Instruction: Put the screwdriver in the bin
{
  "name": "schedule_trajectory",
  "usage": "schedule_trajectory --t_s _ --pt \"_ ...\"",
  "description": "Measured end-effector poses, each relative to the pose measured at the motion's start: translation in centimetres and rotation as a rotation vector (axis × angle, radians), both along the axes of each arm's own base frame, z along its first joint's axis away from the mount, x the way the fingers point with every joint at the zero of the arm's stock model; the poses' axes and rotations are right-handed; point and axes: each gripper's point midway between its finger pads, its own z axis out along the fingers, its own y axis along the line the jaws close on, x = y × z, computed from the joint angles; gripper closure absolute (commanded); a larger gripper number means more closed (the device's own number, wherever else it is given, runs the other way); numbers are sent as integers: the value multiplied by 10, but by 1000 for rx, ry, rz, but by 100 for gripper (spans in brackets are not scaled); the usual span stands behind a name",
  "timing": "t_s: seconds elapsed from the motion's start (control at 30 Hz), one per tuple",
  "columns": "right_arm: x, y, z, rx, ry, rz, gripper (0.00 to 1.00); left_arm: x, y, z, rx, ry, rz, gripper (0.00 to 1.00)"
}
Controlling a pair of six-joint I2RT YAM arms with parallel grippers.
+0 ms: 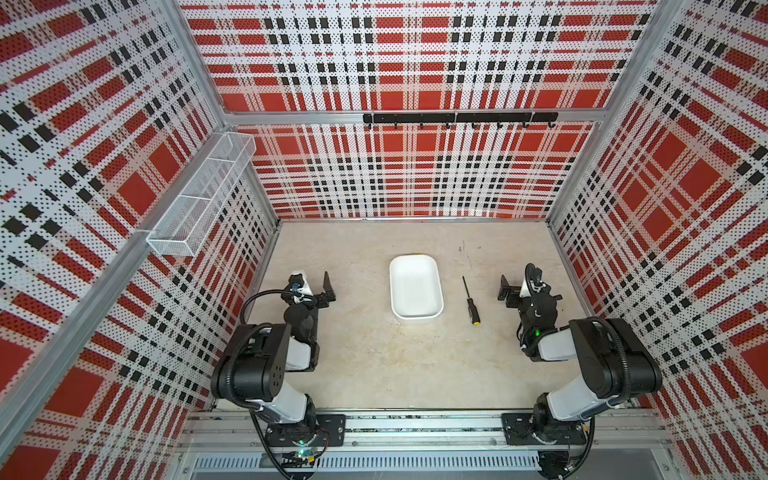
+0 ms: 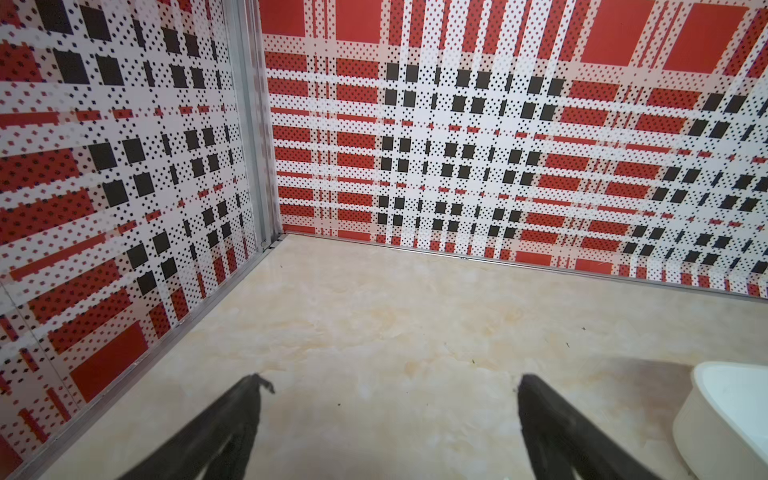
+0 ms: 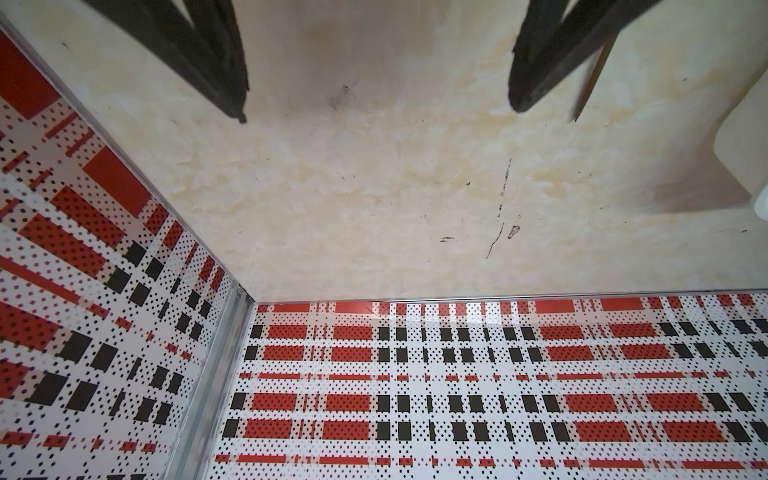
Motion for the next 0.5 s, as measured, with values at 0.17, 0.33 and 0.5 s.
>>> schedule_trajectory --t_s 0.17,0.33,0.5 --pt "0 0 0 0 0 0 0 0 0 0 0 0 0 2" --pt "0 0 0 0 0 0 0 0 0 0 0 0 -1 2" --pt "0 -1 0 1 -1 -4 0 0 -3 0 3 0 -21 2"
